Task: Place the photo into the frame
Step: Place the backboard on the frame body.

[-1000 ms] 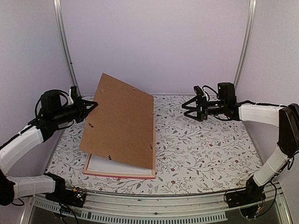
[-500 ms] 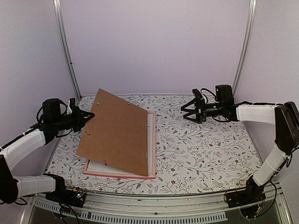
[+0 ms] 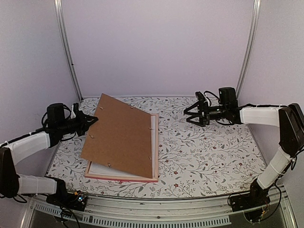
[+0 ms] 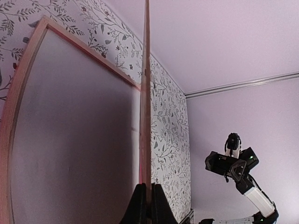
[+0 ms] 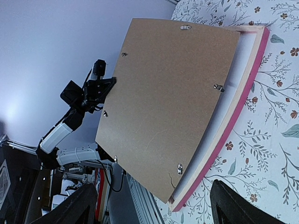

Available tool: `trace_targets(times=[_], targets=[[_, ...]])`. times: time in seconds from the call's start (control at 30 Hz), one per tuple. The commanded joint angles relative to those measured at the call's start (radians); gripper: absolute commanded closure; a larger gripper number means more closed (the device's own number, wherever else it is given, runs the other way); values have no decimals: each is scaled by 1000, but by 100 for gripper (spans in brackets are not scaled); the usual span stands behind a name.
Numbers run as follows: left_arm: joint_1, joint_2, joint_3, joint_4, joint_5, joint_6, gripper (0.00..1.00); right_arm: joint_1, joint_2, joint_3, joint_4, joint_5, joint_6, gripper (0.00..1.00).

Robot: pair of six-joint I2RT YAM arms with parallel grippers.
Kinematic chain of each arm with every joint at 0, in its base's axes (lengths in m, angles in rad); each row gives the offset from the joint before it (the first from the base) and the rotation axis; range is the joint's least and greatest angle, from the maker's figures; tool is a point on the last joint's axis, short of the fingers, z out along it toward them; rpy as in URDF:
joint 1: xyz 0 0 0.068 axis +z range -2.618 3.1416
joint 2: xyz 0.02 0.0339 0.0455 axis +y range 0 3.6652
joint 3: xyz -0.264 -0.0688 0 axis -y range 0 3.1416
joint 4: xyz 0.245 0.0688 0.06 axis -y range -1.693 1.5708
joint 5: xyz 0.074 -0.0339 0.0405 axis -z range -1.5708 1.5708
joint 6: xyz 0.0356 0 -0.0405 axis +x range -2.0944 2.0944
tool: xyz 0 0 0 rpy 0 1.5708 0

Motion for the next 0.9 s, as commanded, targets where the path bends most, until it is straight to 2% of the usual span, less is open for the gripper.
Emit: trace_targets(times=[0.0,0.53,0.67,0.87], targets=[[12,7,7,123,47,-29,100,-6,18,-15,22,-3,-15,13],[13,66,-5,210,106,-58,100,-6,34,-27,20,27,-21,13],[8,47,-8,212,108,-67,100,10,48,15,-73,103,-90,12],[-1,38,-10,213,99,-66,100,87,142,175,-231,224,-223,7]])
